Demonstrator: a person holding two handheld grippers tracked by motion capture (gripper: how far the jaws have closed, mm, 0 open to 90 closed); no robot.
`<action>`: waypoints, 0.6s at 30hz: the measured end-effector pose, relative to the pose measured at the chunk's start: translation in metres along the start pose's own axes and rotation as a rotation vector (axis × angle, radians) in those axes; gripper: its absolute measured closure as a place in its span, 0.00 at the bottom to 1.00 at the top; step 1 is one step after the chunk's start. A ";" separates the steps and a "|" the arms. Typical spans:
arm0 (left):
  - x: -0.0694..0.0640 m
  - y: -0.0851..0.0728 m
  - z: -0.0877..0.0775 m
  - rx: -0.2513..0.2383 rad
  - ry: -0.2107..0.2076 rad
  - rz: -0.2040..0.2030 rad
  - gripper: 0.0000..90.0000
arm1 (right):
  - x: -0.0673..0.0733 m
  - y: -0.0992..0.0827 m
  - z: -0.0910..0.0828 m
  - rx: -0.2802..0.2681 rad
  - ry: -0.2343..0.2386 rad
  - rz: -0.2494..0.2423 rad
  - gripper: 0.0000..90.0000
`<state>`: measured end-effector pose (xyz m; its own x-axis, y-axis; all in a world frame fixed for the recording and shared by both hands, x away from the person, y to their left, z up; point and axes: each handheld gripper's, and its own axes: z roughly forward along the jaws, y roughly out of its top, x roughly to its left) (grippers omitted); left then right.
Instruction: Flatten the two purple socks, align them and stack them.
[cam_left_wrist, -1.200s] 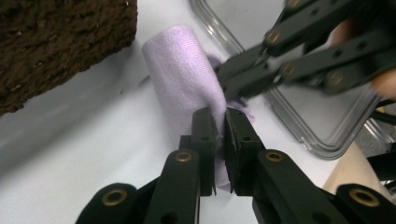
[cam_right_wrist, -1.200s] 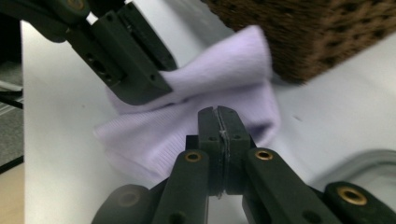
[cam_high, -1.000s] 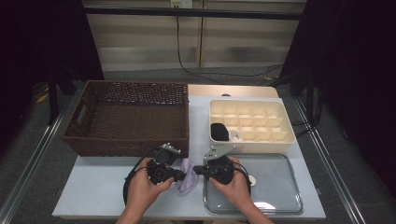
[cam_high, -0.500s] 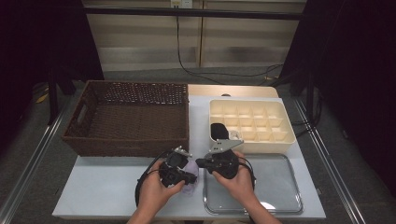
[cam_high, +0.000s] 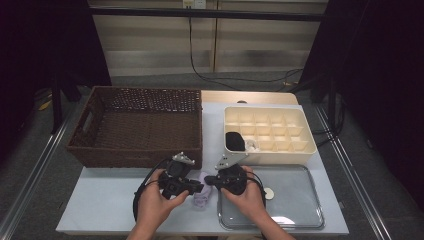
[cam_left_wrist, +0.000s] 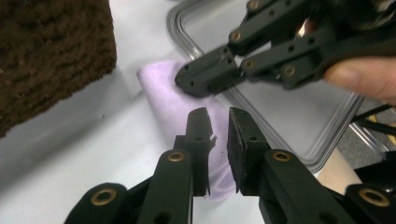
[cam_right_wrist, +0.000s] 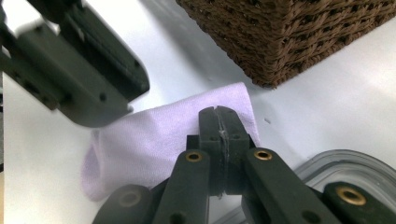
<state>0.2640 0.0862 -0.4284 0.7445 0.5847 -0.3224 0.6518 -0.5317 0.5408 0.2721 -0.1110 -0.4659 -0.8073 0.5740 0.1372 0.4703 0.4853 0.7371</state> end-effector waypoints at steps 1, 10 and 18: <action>-0.001 -0.002 0.004 0.015 -0.008 0.003 0.87 | 0.000 0.000 0.000 -0.002 0.000 0.001 1.00; -0.004 -0.005 0.009 0.027 0.003 0.020 0.91 | 0.001 0.000 0.003 0.000 -0.005 -0.008 1.00; -0.001 -0.012 0.017 0.033 0.011 0.006 0.91 | 0.001 -0.002 0.001 -0.013 0.004 0.002 0.98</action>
<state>0.2579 0.0813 -0.4476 0.7469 0.5881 -0.3103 0.6518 -0.5550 0.5169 0.2707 -0.1110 -0.4678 -0.8077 0.5724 0.1413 0.4672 0.4751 0.7456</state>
